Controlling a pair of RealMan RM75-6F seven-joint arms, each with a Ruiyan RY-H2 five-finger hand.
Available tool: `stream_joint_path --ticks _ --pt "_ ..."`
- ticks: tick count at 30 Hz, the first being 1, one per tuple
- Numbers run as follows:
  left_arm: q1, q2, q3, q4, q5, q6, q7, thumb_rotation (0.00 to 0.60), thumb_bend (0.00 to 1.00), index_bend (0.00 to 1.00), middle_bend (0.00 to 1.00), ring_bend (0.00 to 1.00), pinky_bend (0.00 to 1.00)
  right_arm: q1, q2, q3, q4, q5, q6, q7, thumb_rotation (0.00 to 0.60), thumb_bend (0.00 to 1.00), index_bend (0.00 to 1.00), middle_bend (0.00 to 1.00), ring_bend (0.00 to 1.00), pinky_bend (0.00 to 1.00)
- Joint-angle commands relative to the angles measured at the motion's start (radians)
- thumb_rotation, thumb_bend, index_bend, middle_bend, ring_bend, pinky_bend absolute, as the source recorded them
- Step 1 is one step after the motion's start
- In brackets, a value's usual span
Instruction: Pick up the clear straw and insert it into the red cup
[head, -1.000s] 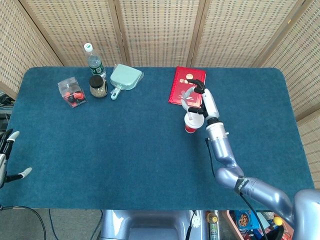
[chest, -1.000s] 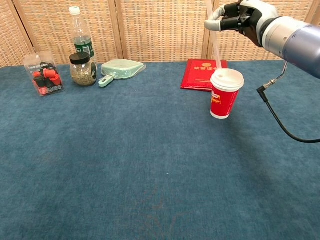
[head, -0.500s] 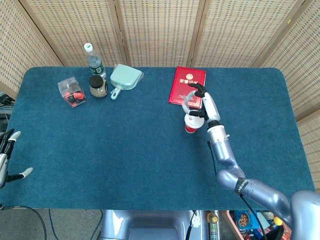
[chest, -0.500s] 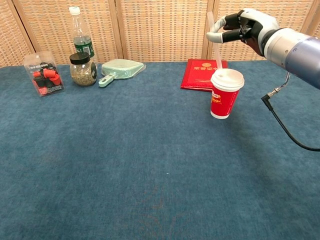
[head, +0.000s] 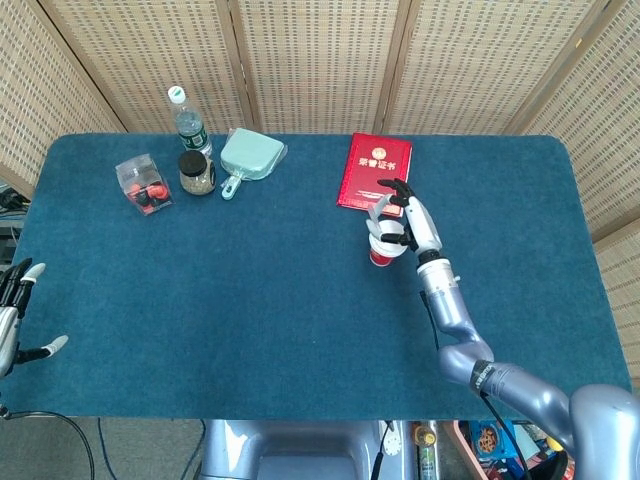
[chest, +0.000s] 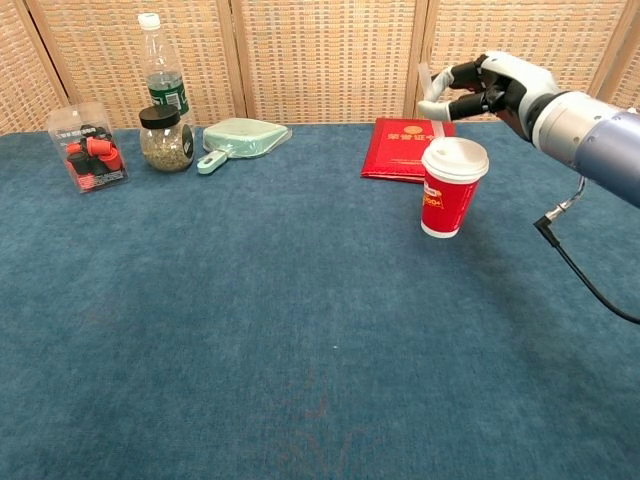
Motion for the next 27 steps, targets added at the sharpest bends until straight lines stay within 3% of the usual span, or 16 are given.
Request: stream_joint_path --ticks 1,9,10,13,15,18,23,27 --pt "-0.001 0.000 0.000 -0.001 0.000 -0.001 0.003 0.600 0.07 0.00 0.00 0.00 0.00 -0.004 -0.010 -0.024 0.024 -0.028 -0.005 0.011 0.600 0.48 0.71 0.20 0.00 0.00" --pt "0.000 0.001 0.000 -0.001 -0.002 0.000 -0.003 0.600 0.07 0.00 0.00 0.00 0.00 0.002 -0.022 -0.045 0.066 -0.046 -0.031 0.008 0.600 0.47 0.68 0.17 0.00 0.00" --pt "0.000 0.001 0.000 -0.001 -0.002 -0.001 -0.004 0.600 0.07 0.00 0.00 0.00 0.00 0.002 -0.020 -0.047 0.065 -0.050 -0.032 0.012 0.600 0.43 0.64 0.16 0.00 0.00" --pt "0.000 0.002 0.000 0.001 -0.003 0.000 -0.005 0.600 0.08 0.00 0.00 0.00 0.00 -0.001 -0.014 -0.053 0.062 -0.070 -0.031 0.034 0.600 0.14 0.43 0.10 0.00 0.00" --pt "0.000 0.002 -0.001 0.002 -0.003 0.001 -0.007 0.600 0.07 0.00 0.00 0.00 0.00 -0.002 -0.008 -0.058 0.059 -0.085 -0.032 0.054 0.600 0.02 0.32 0.07 0.00 0.00" --pt "0.000 0.002 0.000 0.002 -0.003 -0.002 -0.007 0.600 0.07 0.00 0.00 0.00 0.00 -0.002 0.000 -0.059 0.051 -0.098 -0.031 0.079 0.600 0.00 0.26 0.04 0.00 0.00" --pt "-0.001 0.002 0.001 0.002 -0.001 -0.002 -0.009 0.600 0.07 0.00 0.00 0.00 0.00 -0.003 0.018 -0.054 0.025 -0.112 -0.022 0.103 0.600 0.00 0.23 0.03 0.00 0.00" --pt "0.004 0.004 0.004 -0.001 0.010 0.010 -0.011 0.600 0.08 0.00 0.00 0.00 0.00 -0.037 0.124 -0.072 -0.107 -0.177 0.030 0.098 0.600 0.00 0.18 0.00 0.00 0.00"
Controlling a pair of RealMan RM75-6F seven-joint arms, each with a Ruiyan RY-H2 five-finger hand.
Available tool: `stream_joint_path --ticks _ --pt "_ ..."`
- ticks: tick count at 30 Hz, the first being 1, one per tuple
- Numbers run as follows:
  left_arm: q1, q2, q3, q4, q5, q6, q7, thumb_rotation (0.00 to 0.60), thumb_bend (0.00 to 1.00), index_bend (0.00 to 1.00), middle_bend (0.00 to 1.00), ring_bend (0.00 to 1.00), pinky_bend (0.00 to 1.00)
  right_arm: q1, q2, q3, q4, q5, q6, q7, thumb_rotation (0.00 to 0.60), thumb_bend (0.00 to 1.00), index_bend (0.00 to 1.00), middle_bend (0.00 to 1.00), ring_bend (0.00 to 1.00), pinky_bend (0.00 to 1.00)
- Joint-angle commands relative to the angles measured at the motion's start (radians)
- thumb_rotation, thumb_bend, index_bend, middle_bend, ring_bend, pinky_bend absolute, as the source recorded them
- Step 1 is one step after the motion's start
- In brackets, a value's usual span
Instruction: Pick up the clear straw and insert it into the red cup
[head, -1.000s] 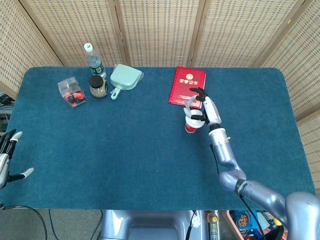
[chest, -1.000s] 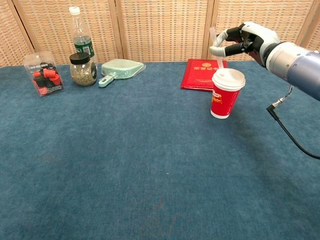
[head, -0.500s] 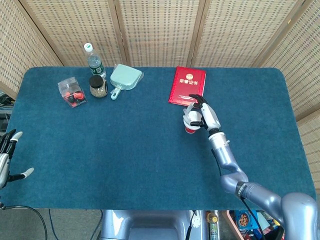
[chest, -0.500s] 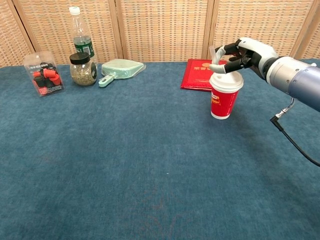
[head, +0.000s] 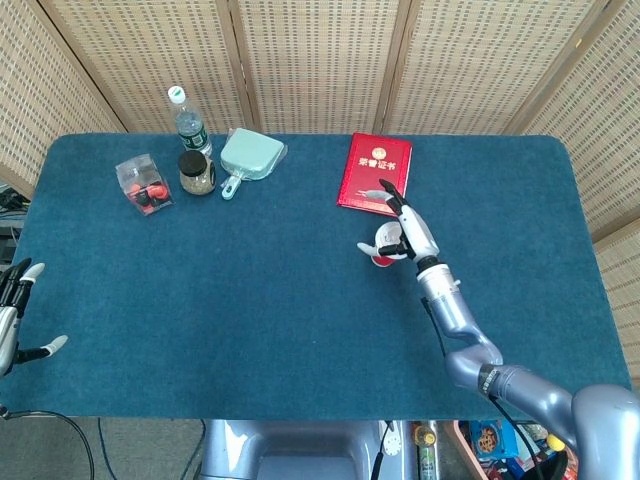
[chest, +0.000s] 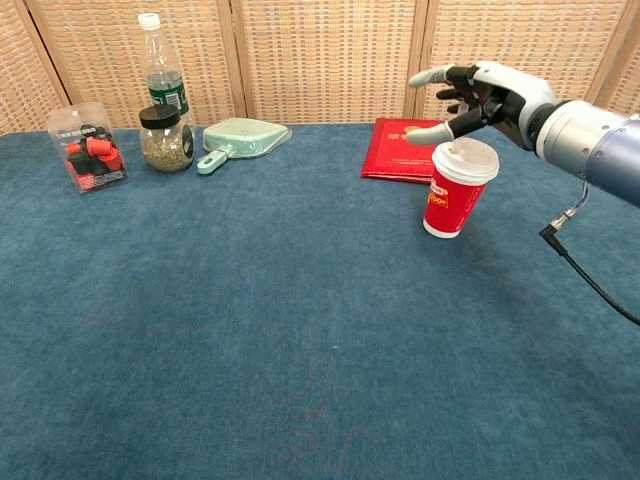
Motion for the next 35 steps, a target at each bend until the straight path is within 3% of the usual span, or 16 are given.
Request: stream_joint_path --ticks 1,9,16,24,30,35 --pt "0.004 0.002 0.005 -0.002 0.013 0.009 -0.003 0.600 0.07 0.00 0.00 0.00 0.00 -0.039 0.117 -0.023 -0.139 -0.068 0.051 -0.014 0.600 0.00 0.17 0.00 0.00 0.00" --pt "0.013 0.004 0.019 -0.007 0.050 0.033 -0.007 0.600 0.07 0.00 0.00 0.00 0.00 -0.159 0.387 -0.123 -0.396 -0.201 0.179 -0.217 0.600 0.00 0.03 0.00 0.00 0.00" --pt "0.021 -0.004 0.028 -0.013 0.071 0.053 0.023 0.600 0.08 0.00 0.00 0.00 0.00 -0.292 0.526 -0.236 -0.505 -0.308 0.337 -0.497 0.600 0.00 0.00 0.00 0.00 0.00" --pt "0.036 -0.003 0.042 -0.024 0.099 0.080 0.015 0.600 0.08 0.00 0.00 0.00 0.00 -0.482 0.527 -0.330 -0.505 -0.335 0.551 -0.695 0.600 0.00 0.00 0.00 0.00 0.00" --pt "0.039 -0.011 0.050 -0.018 0.117 0.087 0.027 0.600 0.08 0.00 0.00 0.00 0.00 -0.575 0.494 -0.348 -0.508 -0.331 0.664 -0.745 0.600 0.00 0.00 0.00 0.00 0.00" --pt "0.040 -0.018 0.052 -0.020 0.125 0.090 0.046 0.600 0.08 0.00 0.00 0.00 0.00 -0.601 0.468 -0.351 -0.489 -0.345 0.696 -0.764 0.600 0.00 0.00 0.00 0.00 0.00"
